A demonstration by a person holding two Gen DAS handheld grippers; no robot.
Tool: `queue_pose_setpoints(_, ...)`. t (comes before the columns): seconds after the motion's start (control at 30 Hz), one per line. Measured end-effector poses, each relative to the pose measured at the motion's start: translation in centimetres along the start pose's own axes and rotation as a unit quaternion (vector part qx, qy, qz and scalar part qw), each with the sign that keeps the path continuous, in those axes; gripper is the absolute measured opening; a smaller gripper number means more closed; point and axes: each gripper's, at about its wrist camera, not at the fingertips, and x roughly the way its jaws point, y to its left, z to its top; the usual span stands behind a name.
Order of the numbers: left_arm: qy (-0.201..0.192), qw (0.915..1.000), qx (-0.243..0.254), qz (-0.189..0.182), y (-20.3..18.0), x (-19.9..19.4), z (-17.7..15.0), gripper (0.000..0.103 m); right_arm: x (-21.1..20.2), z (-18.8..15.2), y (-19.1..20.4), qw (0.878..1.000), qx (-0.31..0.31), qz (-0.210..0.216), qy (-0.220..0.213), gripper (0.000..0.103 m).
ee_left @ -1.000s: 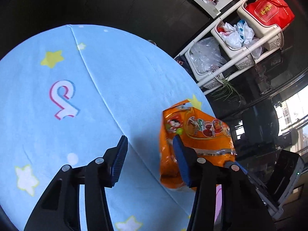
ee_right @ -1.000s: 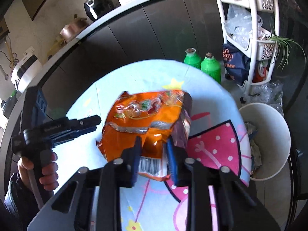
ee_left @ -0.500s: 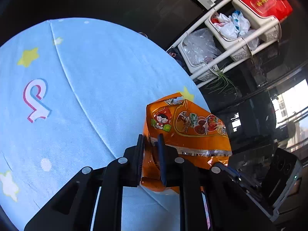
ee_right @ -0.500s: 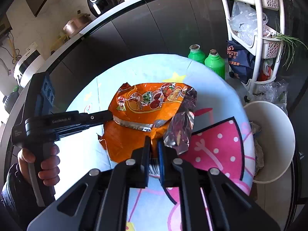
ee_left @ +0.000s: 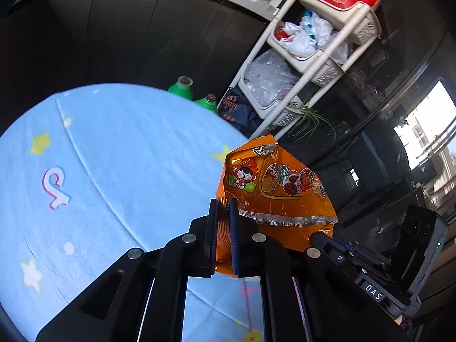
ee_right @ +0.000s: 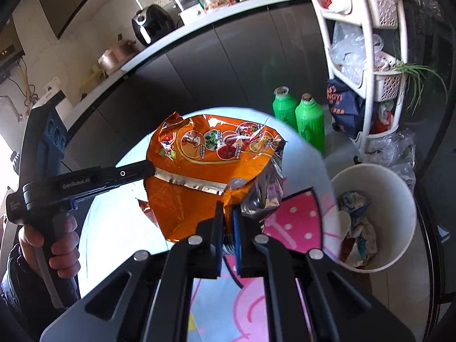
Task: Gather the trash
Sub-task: 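Carry the orange bag over the white bucket with both tools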
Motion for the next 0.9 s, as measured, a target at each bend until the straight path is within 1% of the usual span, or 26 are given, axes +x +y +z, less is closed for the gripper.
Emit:
queue_pose_setpoints(0.17, -0.007, 0.9994, 0.032, -0.011, -3.6, -0.1, 0.5, 0.007, -3.0, 0.4, -2.1, 1.000, 0.009, -0.009, -0.022, 0.008)
queue_pose_setpoints(0.37, -0.004, 0.9975, 0.065, -0.027, -8.5, 1.4, 0.8, 0.007, -6.2, 0.1, -5.8, 0.998, 0.032, -0.025, -0.043, 0.008)
queue_pose_setpoints(0.5, 0.009, 0.9956, 0.088, -0.033, -11.6, 3.5, 0.7, 0.007, -7.6, -0.6, -8.7, 0.997, 0.053, -0.036, -0.049, 0.008)
queue_pose_setpoints(0.63, 0.026, 0.9936, 0.105, -0.032, -13.9, 6.0, 0.8, 0.007, -8.5, -1.7, -11.9, 0.995, 0.075, -0.050, -0.050, 0.008)
queue_pose_setpoints(0.9, 0.066, 0.9887, 0.132, -0.027, -17.3, 11.1, 0.3, 0.007, -8.2, -3.5, -17.8, 0.989, 0.123, -0.064, -0.044, 0.008)
